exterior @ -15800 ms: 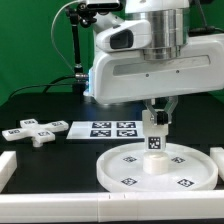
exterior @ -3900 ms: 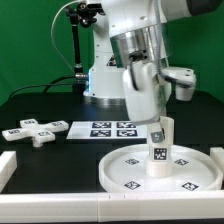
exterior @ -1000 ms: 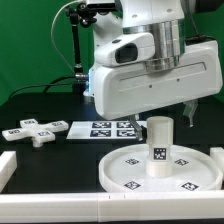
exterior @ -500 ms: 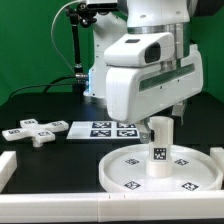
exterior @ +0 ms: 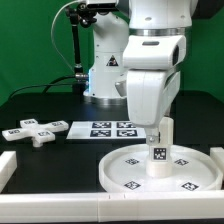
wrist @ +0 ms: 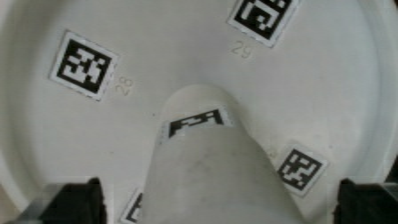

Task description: Assemble round table

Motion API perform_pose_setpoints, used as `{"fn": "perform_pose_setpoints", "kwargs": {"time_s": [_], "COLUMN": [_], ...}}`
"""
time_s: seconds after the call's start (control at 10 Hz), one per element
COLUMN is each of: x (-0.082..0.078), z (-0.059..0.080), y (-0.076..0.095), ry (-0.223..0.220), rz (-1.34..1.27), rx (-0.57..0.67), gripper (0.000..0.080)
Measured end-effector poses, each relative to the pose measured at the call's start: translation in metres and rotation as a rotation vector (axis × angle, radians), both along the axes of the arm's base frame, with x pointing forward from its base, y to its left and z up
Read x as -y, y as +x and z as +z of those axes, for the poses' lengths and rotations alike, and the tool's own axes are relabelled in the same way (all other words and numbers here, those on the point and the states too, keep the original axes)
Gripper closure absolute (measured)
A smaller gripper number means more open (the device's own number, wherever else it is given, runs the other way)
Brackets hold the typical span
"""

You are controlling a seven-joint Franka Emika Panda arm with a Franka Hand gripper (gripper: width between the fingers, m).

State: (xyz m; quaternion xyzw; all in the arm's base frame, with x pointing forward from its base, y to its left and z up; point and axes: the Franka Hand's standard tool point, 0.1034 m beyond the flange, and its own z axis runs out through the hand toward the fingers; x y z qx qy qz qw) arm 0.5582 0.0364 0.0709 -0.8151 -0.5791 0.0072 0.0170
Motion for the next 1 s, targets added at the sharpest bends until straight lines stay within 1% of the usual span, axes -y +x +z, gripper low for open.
{"fn": "perform_pose_setpoints", "kwargs": {"time_s": [0.1, 0.2, 0.3, 0.4, 0.7, 0.9, 1.0], "x": [-0.0006, -0.0005, 0.0001, 0.0004, 0.0006, 0.0014, 0.0014], "z": [0.0000, 0.0000, -0.0002, -0.0003, -0.0003, 0.0016, 0.0009], "y": [0.0000, -0.0001, -0.0002, -0.0004, -0.0004, 0.0040, 0.0032], "ry": [0.000, 0.000, 0.000, 0.000, 0.000, -0.001, -0.003], "rz": [0.000, -0.001, -0.002, -0.004, -0.021, -0.147, -0.200], "rx": [0.000, 0.000, -0.001, -0.001, -0.001, 0.005, 0.002], "gripper": [0.0173, 0.0173, 0.0367, 0.0393, 0.0393, 0.0393, 0.0393]}}
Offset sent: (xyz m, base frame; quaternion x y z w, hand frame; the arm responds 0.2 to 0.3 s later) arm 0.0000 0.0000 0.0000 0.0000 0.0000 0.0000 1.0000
